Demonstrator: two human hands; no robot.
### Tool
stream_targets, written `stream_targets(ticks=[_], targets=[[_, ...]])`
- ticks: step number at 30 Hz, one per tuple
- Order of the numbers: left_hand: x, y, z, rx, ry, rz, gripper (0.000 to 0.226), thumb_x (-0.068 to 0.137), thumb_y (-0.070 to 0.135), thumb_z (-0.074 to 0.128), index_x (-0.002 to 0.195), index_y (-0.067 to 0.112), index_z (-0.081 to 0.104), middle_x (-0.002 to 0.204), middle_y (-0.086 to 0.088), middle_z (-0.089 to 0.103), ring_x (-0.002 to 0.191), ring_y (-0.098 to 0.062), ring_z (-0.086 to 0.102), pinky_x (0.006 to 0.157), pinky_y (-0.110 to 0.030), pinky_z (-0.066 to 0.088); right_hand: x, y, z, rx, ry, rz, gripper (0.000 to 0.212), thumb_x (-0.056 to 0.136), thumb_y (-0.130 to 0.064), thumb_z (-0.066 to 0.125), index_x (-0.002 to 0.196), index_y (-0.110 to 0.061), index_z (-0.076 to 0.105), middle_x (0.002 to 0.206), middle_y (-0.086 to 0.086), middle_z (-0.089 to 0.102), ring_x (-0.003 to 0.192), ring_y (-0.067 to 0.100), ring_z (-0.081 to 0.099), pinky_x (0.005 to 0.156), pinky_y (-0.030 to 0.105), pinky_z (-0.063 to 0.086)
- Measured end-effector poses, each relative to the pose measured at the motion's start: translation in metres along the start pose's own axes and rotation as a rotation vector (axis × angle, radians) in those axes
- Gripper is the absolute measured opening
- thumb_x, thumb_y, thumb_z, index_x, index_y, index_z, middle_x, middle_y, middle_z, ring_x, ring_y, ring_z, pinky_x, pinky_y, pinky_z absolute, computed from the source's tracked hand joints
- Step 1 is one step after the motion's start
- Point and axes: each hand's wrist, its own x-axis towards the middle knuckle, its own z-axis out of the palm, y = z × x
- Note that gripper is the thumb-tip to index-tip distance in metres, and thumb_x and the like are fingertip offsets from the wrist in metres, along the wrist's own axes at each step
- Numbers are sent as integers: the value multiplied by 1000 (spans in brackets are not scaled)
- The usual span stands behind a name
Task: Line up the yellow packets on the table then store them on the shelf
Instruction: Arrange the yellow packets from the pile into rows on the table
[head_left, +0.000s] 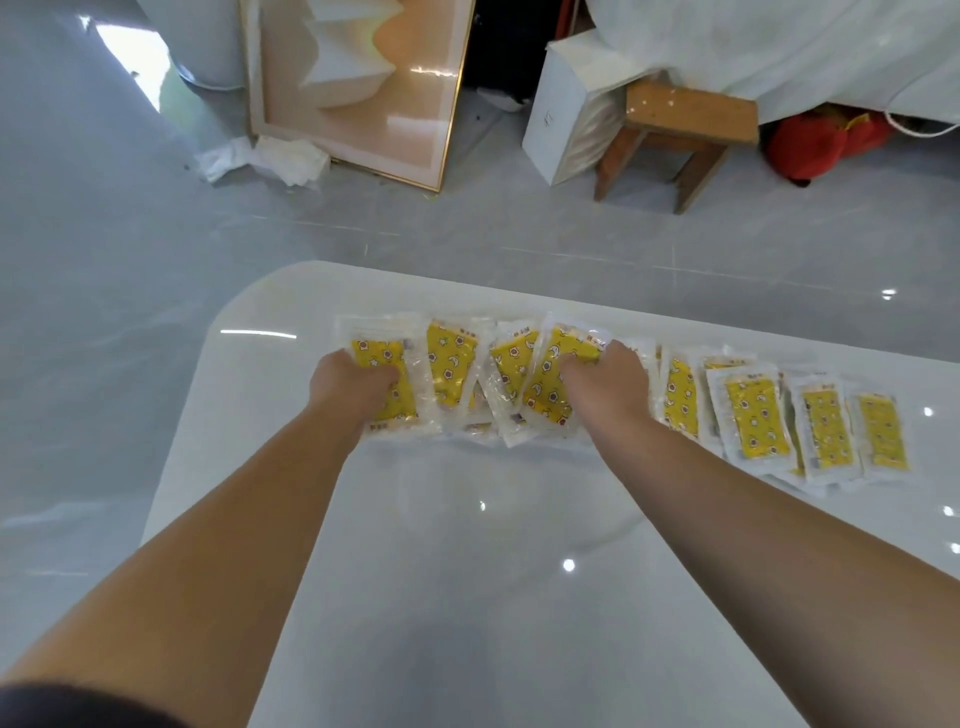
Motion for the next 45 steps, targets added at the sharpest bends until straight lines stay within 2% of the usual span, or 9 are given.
stream_targets(ticks=[3,6,11,16,21,28,33,36,45], targets=[[2,-2,-6,306,73,120,7,82,15,59,85,10,63,76,-4,61,72,-23,59,59,-28,47,0,-1,1,14,-35,-16,27,94,-28,53,114,-11,50,107,4,54,82,19,51,51,26,33],[5,-2,-16,422,113,205,11,86,22,56,89,12,60,74,0,55,75,-23,54,63,-28,39,-2,-2,2,81,-107,-14,23,92,-31,60,96,-11,48,93,5,53,87,24,54,65,31,41],[1,0,-23,165,127,251,14,90,23,58,77,23,54,69,8,54,63,-11,53,56,-24,40,-1,6,-3,217,-342,47,31,84,-20,73,102,1,58,100,16,67,88,30,67,78,38,58],[19,-11,-41,195,209,239,20,90,28,59,100,11,63,89,-6,64,82,-27,61,75,-34,48,-4,17,-8,213,-366,19,34,86,-21,71,104,5,58,104,23,66,95,35,66,92,50,53],[31,-17,-47,339,-51,218,17,94,33,54,106,22,59,105,-5,65,98,-28,61,92,-40,48,1,10,-1,289,-356,4,34,85,-21,72,106,2,60,107,22,66,99,35,66,89,47,53],[10,-42,-47,317,9,249,19,97,30,48,112,27,58,101,0,64,96,-25,60,87,-38,48,-5,16,8,312,-378,31,32,84,-20,73,105,0,61,110,22,65,101,35,65,91,53,52],[9,-35,-45,131,-39,175,15,95,29,52,104,26,63,104,-1,67,98,-26,64,92,-46,51,-2,15,4,343,-384,43,22,85,-21,72,100,-7,63,110,17,67,100,32,66,91,53,53],[12,-28,-41,6,-50,127,10,95,24,54,92,26,63,97,-2,67,92,-24,64,85,-38,50,-1,14,1,363,-377,45,12,87,-20,71,93,-14,62,108,13,68,99,29,67,91,51,54],[28,-24,-63,13,165,183,15,90,30,64,91,16,60,91,-3,63,85,-23,60,74,-30,46,-9,3,16,384,-430,-22,12,87,-18,70,96,-10,66,103,18,68,97,33,67,91,54,53]])
